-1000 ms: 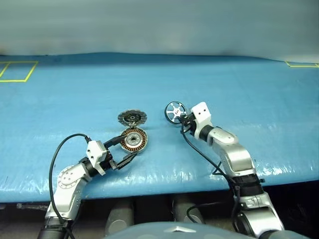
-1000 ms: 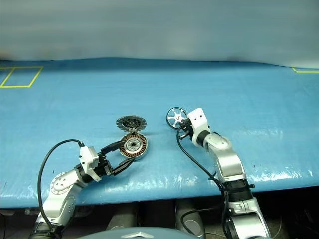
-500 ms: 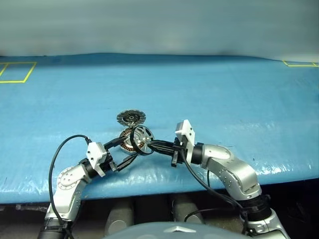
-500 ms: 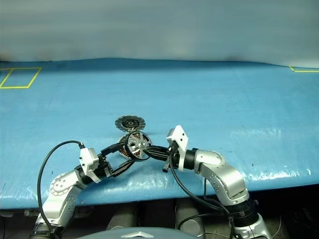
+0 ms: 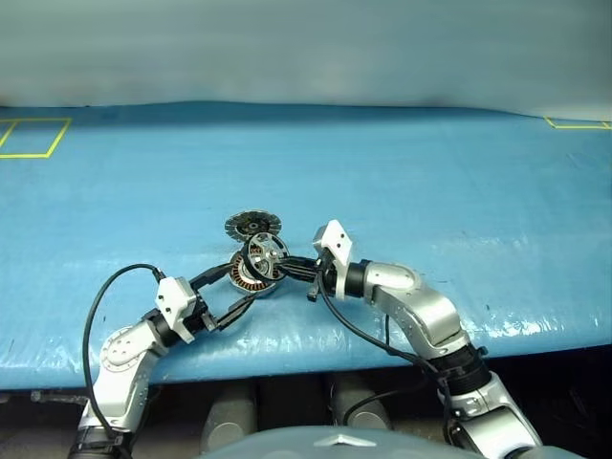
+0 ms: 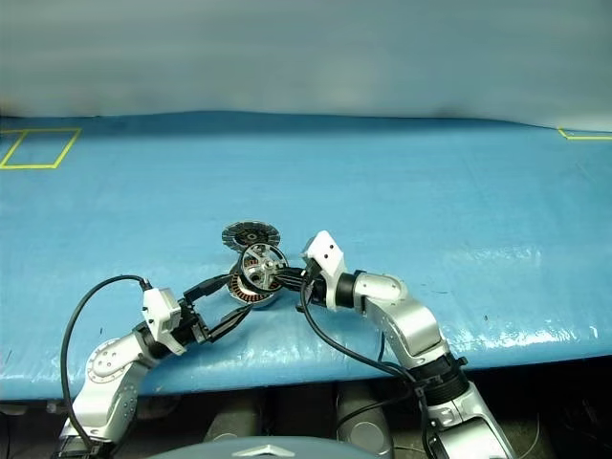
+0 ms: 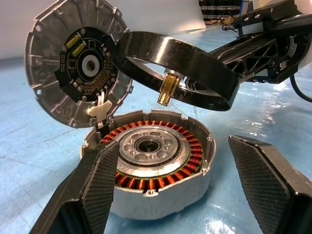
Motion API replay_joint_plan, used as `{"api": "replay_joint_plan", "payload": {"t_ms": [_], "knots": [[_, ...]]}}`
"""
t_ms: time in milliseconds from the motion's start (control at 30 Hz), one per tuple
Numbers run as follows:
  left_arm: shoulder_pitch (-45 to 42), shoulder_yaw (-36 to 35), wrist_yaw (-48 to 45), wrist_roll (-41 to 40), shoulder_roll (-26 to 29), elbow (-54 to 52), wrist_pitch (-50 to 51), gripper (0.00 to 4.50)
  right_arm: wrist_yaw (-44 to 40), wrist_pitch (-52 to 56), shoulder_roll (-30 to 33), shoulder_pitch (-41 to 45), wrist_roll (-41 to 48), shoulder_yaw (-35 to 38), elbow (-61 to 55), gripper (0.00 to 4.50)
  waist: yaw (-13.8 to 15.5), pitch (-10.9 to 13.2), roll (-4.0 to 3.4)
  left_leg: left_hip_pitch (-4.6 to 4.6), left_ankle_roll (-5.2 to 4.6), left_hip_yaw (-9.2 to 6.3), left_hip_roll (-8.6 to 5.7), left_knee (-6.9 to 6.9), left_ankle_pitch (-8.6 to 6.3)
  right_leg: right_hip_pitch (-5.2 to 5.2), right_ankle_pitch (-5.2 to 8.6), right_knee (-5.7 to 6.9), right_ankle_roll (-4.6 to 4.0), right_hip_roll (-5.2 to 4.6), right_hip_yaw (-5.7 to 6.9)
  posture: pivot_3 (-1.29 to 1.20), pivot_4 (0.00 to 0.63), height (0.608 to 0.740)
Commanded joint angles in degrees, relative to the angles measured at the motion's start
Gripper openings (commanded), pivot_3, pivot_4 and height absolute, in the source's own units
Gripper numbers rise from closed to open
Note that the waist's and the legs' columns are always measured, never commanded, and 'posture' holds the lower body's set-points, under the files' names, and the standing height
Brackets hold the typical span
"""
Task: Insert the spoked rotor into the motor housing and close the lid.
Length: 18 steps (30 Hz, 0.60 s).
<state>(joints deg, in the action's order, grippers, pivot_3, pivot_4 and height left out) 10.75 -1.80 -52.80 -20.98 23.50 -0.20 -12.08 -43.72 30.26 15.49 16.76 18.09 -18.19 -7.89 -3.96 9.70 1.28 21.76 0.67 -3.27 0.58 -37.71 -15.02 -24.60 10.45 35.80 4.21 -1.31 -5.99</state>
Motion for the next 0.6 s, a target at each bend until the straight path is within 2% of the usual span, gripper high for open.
{"api": "replay_joint_plan", "payload": {"t_ms": [33, 367, 600], "knots": [[1.0, -1.4, 0.4, -0.7, 0.3, -2.6, -1.6, 3.9, -0.1, -1.9, -0.8, 1.4, -0.5, -0.1, 0.1, 0.01, 0.0, 0.0, 0.0, 0.0, 0.0, 0.0, 0.0, 0.0, 0.0, 0.0, 0.0, 0.0, 0.0, 0.0, 0.0, 0.0, 0.15, 0.74], [2.7, -1.7, 1.8, -0.6, 0.4, -3.6, -2.1, 3.9, -0.2, -2.8, -3.0, 3.2, -2.3, -0.6, 4.2, 0.01, -0.1, 0.0, -0.01, -0.01, 0.0, 0.0, 0.01, 0.0, 0.0, 0.0, 0.0, 0.01, 0.0, 0.01, 0.0, 0.0, 0.15, 0.74], [3.3, -1.9, 2.2, -0.4, 0.4, -3.8, -2.3, 3.9, -0.8, -3.1, -2.7, 3.8, -2.8, -1.5, 2.5, 0.01, -0.2, 0.0, -0.01, -0.01, 0.0, 0.0, 0.01, 0.0, 0.0, 0.0, 0.0, 0.01, 0.0, 0.01, 0.0, 0.0, 0.15, 0.74]]}}
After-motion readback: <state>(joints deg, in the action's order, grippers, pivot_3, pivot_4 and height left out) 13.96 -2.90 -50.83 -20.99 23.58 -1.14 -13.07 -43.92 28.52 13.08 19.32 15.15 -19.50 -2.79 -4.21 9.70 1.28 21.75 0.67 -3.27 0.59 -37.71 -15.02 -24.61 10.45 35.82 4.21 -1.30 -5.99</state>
